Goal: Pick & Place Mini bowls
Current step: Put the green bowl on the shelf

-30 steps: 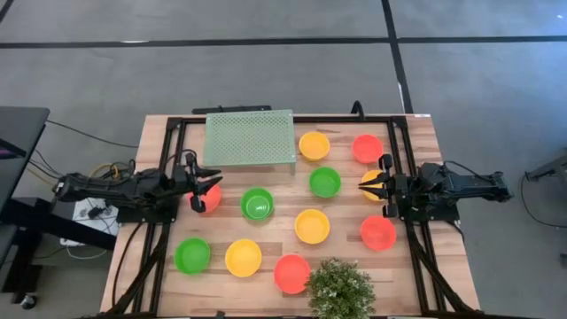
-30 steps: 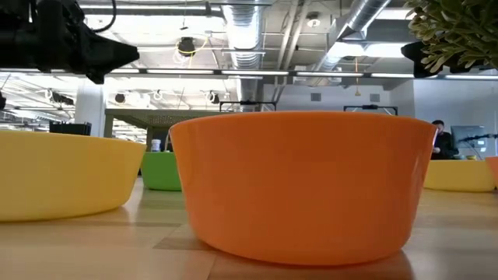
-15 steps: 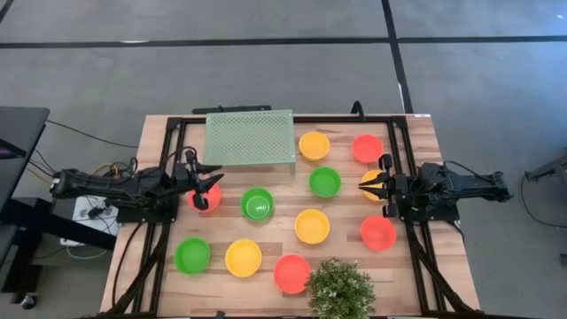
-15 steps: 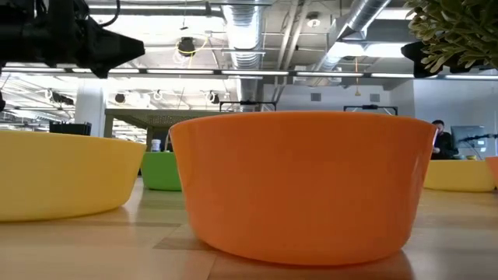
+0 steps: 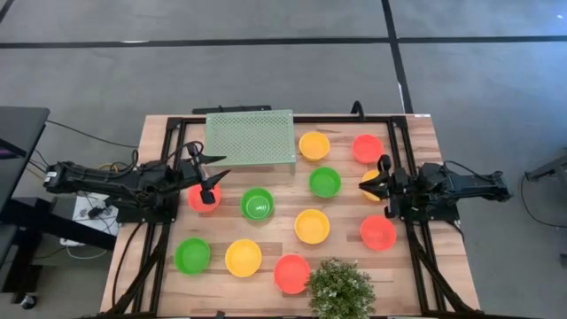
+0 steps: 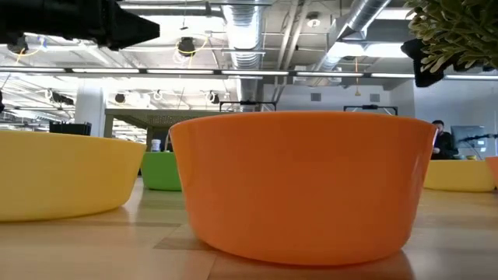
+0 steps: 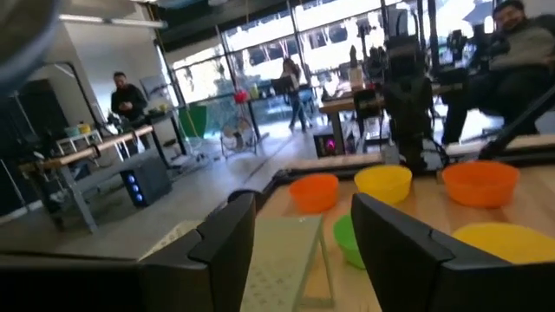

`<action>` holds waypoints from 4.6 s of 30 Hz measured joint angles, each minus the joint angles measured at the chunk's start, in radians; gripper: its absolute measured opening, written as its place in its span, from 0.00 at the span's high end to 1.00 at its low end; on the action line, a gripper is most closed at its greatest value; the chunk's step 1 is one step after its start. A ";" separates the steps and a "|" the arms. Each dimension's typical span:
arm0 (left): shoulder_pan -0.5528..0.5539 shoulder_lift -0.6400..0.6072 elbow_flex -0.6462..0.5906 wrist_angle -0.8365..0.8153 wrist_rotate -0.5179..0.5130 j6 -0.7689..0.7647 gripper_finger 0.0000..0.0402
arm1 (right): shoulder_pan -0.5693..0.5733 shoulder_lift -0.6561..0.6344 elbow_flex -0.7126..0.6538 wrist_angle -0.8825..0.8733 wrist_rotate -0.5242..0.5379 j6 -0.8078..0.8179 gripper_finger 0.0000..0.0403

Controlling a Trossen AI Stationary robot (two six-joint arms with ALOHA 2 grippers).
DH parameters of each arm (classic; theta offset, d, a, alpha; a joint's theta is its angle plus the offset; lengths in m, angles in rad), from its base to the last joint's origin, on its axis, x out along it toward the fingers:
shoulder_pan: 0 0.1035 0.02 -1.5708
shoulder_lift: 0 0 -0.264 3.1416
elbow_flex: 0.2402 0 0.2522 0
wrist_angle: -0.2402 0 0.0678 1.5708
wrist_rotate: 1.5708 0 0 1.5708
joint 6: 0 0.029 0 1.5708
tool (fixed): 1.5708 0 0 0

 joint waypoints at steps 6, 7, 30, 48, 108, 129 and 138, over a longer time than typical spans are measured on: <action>0.000 0.074 0.011 -0.019 0.001 -0.021 0.53 | 0.000 0.001 0.000 0.052 0.038 -0.018 0.93; 0.000 0.084 0.011 -0.019 0.002 -0.024 0.54 | 0.000 0.003 0.000 0.051 0.038 -0.013 0.93; -0.061 0.332 0.346 -0.596 0.140 -0.242 0.59 | 0.000 0.442 0.061 0.638 0.077 -0.301 0.84; -0.110 0.754 0.344 -0.605 0.367 -0.252 0.51 | 0.000 0.855 0.254 0.641 0.091 -0.158 0.61; 0.328 0.594 0.797 -1.269 0.150 -0.103 0.97 | -0.007 0.869 0.256 0.648 0.083 -0.026 0.67; 0.502 0.591 0.715 -1.203 0.232 0.005 0.96 | -0.007 0.869 0.256 0.648 0.083 -0.027 0.67; 0.518 0.592 0.715 -1.195 0.230 0.035 0.96 | -0.007 0.869 0.256 0.648 0.083 -0.027 0.67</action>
